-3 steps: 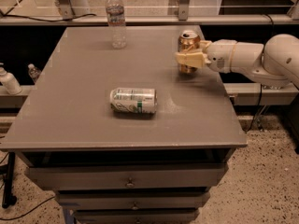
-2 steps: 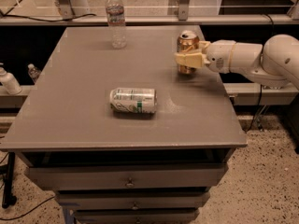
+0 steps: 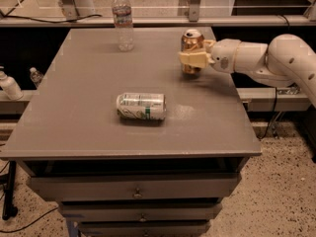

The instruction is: Move orange can near water bottle

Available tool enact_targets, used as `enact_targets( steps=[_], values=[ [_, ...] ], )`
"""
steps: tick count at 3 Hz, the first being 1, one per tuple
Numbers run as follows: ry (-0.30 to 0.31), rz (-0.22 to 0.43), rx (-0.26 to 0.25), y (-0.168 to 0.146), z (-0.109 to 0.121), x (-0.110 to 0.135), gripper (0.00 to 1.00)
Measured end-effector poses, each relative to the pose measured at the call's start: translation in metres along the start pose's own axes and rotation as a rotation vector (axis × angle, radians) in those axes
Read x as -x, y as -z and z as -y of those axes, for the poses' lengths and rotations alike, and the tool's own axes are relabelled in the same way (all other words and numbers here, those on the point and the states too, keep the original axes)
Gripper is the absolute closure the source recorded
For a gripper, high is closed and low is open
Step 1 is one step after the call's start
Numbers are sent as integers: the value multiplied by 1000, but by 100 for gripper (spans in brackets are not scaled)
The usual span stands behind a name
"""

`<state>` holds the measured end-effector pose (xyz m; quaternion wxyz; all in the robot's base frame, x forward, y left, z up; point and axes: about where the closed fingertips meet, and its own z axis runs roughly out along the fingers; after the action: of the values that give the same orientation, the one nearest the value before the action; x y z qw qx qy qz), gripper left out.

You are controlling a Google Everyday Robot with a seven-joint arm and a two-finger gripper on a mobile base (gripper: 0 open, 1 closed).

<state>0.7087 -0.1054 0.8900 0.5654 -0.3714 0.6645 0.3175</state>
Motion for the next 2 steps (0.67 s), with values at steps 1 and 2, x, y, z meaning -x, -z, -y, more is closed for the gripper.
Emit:
enact_targets(
  steps=[1, 2],
  values=[
    [15, 22, 6, -26, 24, 8, 100],
    [34, 61, 7, -52, 50, 25, 100]
  ],
)
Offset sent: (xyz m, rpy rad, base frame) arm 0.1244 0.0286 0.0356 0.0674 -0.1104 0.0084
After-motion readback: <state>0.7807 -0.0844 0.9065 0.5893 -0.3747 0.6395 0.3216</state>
